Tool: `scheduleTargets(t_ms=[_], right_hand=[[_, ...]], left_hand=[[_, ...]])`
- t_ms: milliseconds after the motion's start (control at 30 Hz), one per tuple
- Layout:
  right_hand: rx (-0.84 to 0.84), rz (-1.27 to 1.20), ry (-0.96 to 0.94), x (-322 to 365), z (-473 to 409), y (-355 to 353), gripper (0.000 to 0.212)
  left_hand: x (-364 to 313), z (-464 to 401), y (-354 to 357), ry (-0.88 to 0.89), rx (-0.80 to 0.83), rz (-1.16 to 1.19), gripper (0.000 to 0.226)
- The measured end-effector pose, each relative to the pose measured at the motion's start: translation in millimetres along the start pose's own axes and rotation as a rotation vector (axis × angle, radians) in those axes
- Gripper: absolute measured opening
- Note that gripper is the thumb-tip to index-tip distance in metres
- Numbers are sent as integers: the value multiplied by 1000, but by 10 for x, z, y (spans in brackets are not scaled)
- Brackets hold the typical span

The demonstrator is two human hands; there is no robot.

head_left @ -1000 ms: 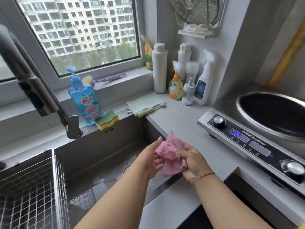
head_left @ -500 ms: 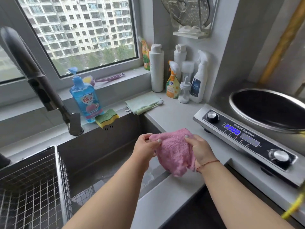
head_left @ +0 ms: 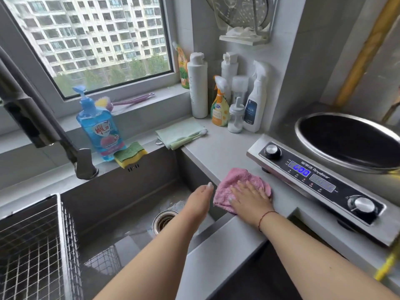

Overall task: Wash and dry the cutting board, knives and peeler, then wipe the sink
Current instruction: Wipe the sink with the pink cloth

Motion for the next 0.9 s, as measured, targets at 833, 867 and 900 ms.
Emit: scheduleTargets(t_ms=[833,867,900], right_hand=[[-52,80,50,-268,-67,38,54],[-65,78,67,-284,46,94,54],[-75,79,78,-270,156,153,55]], left_hand=[[569,47,-488,-107,-7,13,59],[612,126,-553,-117,-37,-2,67],[665,206,-614,-126,-67,-15,74]])
Point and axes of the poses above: each hand's wrist, its own z-axis away from the middle knuckle, its own y-axis out of the palm, x = y × z, the point moved 7 cm from there along -z, towards the middle knuckle, and after that the axes turned 5 degrees about x, right-handed, at the moved point
